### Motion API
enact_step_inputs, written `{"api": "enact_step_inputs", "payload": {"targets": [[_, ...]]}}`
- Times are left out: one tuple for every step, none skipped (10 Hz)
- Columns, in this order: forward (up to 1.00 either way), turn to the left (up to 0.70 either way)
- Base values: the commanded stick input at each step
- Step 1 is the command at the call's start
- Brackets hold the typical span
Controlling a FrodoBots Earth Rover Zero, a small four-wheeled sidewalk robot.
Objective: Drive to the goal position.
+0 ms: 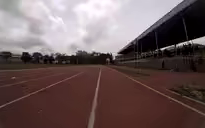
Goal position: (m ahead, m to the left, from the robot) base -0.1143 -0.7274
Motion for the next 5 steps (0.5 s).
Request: {"api": "enact_step_inputs", "payload": {"targets": [[0.70,-0.12],[0.70,-0.11],[0.70,-0.10],[0.70,-0.09],[0.70,-0.07]]}}
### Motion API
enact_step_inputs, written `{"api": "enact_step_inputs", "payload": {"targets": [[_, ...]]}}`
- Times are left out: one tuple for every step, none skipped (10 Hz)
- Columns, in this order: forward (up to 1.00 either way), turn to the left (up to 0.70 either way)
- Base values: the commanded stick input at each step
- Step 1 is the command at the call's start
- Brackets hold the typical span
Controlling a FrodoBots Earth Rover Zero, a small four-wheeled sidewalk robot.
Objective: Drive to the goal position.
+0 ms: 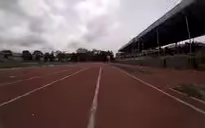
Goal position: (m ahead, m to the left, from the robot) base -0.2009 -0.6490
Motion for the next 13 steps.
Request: {"api": "enact_step_inputs", "payload": {"targets": [[0.70,-0.06],[0.70,-0.06],[0.70,-0.05],[0.70,-0.05],[0.70,-0.04],[0.70,-0.03],[0.70,-0.03],[0.70,-0.02],[0.70,-0.01],[0.70,-0.01],[0.70,0.00],[0.70,0.00],[0.70,0.00]]}}
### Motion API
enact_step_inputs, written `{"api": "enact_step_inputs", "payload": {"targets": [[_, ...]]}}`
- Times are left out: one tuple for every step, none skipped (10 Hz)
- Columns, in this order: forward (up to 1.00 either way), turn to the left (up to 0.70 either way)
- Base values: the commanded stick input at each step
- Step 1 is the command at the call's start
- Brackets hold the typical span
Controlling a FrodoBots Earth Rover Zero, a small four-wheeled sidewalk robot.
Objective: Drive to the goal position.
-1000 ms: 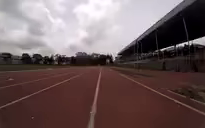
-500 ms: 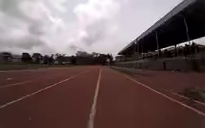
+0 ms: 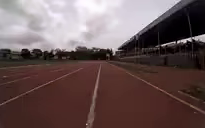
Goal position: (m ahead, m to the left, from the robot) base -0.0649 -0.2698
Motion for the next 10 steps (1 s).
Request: {"api": "enact_step_inputs", "payload": {"targets": [[0.70,0.00],[0.70,0.00],[0.70,0.00],[0.70,0.00],[0.70,0.00],[0.70,0.00],[0.70,0.00],[0.70,0.00],[0.70,0.00],[0.70,0.00]]}}
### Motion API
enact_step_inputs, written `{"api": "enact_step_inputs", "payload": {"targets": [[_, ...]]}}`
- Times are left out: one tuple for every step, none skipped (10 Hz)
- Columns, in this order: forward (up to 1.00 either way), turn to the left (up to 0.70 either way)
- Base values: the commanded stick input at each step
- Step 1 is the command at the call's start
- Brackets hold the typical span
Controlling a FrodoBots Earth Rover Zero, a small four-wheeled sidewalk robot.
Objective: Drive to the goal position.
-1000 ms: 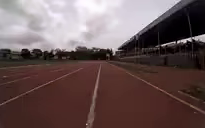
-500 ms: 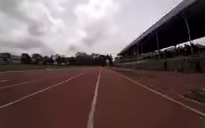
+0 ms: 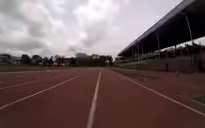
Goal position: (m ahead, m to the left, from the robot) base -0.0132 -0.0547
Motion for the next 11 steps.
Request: {"api": "enact_step_inputs", "payload": {"targets": [[0.70,0.00],[0.70,0.00],[0.70,0.00],[0.70,0.00],[0.70,0.00],[0.70,0.00],[0.70,0.00],[0.70,0.00],[0.70,0.00],[0.70,0.00],[0.70,0.00]]}}
